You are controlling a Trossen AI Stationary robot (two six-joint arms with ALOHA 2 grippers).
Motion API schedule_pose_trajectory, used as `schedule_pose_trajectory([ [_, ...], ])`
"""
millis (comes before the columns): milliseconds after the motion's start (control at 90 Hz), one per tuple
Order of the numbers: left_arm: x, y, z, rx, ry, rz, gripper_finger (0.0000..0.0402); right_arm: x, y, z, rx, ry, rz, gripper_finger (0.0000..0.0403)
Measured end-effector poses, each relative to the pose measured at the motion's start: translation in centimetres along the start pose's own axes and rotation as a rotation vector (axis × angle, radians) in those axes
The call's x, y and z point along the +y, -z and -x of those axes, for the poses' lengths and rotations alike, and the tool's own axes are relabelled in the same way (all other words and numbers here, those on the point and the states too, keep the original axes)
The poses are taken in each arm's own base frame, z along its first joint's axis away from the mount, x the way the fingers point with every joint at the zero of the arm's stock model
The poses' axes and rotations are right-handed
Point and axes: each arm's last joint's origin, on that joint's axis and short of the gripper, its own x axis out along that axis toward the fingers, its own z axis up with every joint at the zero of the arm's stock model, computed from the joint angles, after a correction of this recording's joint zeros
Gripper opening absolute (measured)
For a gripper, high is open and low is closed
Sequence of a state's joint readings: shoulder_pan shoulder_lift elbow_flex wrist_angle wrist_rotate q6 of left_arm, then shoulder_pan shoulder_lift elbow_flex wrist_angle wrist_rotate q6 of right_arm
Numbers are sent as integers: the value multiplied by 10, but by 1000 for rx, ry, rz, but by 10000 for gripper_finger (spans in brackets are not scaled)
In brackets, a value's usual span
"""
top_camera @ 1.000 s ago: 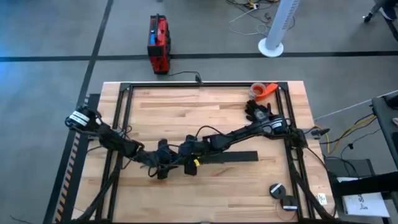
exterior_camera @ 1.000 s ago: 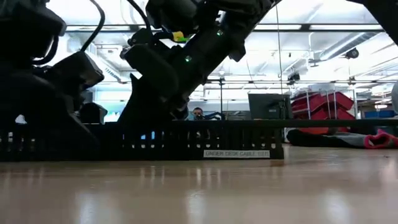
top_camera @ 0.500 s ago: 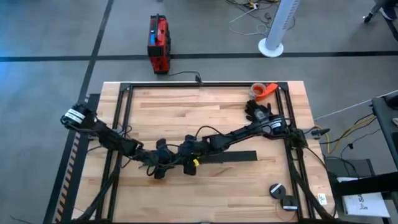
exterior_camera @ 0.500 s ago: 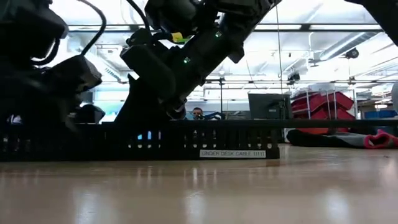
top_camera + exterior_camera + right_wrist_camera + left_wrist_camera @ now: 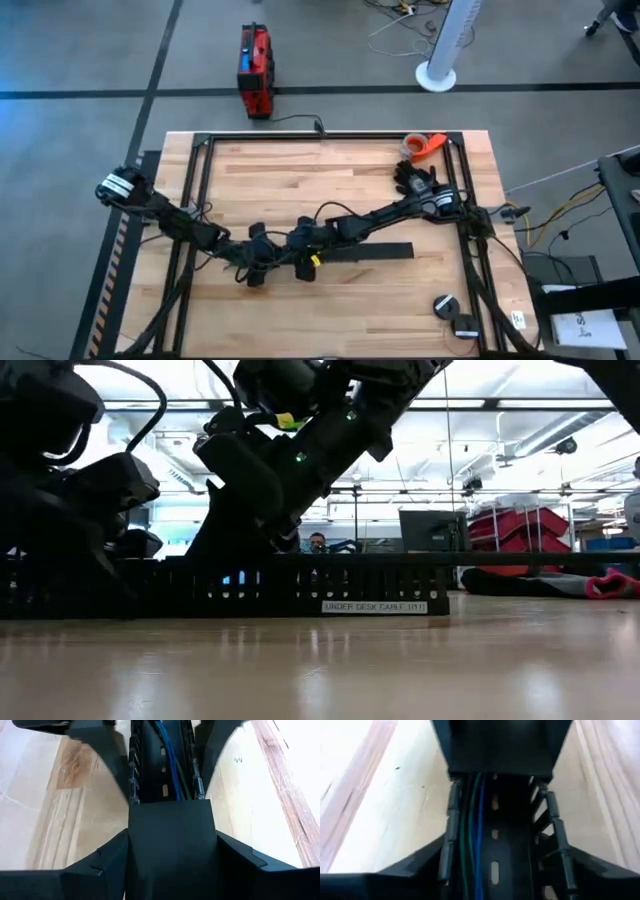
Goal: Ziptie cables
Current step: Close the black cable duct
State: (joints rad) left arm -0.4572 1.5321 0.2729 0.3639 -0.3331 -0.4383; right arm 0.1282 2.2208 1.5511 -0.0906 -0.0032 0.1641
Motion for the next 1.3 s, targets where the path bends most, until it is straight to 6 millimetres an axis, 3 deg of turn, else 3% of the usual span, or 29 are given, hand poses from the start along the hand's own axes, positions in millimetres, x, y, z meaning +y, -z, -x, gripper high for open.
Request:
schedule_pose_trajectory([
  [544,1,-3,0,-30,-15,-17,218,5,-3,-18,-182,-34,-4,217],
  [878,-2,-15,0,-54,-19,-16,230,4,-2,-28,-253,-63,-11,216],
  [1144,2,-29,31,-55,16,33,266,2,-2,-25,-208,-36,-22,216],
  [1300,8,-18,47,57,58,57,272,4,-2,-25,-205,-43,-23,216],
])
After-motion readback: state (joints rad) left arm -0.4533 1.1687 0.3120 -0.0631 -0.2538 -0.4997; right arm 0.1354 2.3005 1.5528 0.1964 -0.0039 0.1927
